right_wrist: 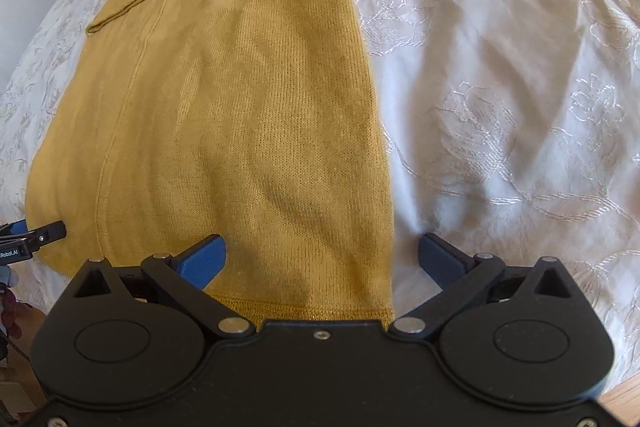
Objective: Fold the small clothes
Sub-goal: 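Close both grippers on the sweater hem, then lift the hem with both grippers, fold it to the collar, open them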
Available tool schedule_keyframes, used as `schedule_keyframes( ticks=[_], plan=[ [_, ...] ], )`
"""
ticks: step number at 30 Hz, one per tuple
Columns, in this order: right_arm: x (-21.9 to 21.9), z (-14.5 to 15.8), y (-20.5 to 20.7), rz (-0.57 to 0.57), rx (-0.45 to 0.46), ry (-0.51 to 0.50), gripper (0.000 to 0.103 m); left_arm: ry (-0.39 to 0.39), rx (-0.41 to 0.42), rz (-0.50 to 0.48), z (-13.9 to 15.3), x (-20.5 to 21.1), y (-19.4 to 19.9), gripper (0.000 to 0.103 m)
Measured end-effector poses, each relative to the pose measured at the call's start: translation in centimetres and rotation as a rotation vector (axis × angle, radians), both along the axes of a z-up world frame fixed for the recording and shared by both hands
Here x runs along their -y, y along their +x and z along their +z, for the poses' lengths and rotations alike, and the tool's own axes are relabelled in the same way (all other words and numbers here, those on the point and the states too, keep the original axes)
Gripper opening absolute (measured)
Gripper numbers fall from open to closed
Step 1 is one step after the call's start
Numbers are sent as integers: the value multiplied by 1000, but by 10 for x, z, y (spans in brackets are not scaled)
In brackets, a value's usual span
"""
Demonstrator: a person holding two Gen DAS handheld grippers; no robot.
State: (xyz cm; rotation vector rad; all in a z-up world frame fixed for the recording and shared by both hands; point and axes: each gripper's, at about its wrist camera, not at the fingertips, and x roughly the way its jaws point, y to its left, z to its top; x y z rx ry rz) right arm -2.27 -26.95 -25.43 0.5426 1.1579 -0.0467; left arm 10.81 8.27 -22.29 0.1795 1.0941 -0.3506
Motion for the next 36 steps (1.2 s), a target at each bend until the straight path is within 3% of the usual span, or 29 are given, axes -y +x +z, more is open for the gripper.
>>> schedule_keyframes(
  ticks=[4,8,10,11,12,13,14,15,18,21,28,36],
  plan=[
    [4,0,-6,-20,21,25,103,21,19,16,-3,5,-2,103],
    [3,2,-4,71,-2,15,102,13,0,28,0,4,-2,99],
    [5,6,-3,79,8,44,84,5,-1,17,6,3,-2,84],
    [8,8,-2,77,10,61,61,1,0,7,8,3,-3,79],
    [11,9,-3,75,12,87,45,-2,2,-3,11,3,-3,70],
    [14,9,-4,78,14,135,40,-5,1,-9,14,2,-4,60],
    [16,9,-5,82,13,164,28,-7,-2,-13,16,2,-4,55],
    [16,9,-5,92,15,185,19,-13,-9,-13,19,1,-5,42],
    [19,19,-5,102,43,198,18,-50,-48,7,28,-3,0,16],
    [26,40,-1,101,115,224,17,-98,-45,52,43,-9,7,6],
    [55,79,28,73,263,253,17,-212,51,163,87,-8,39,5],
    [83,100,90,21,382,254,17,-270,200,204,123,23,100,5]
  ],
)
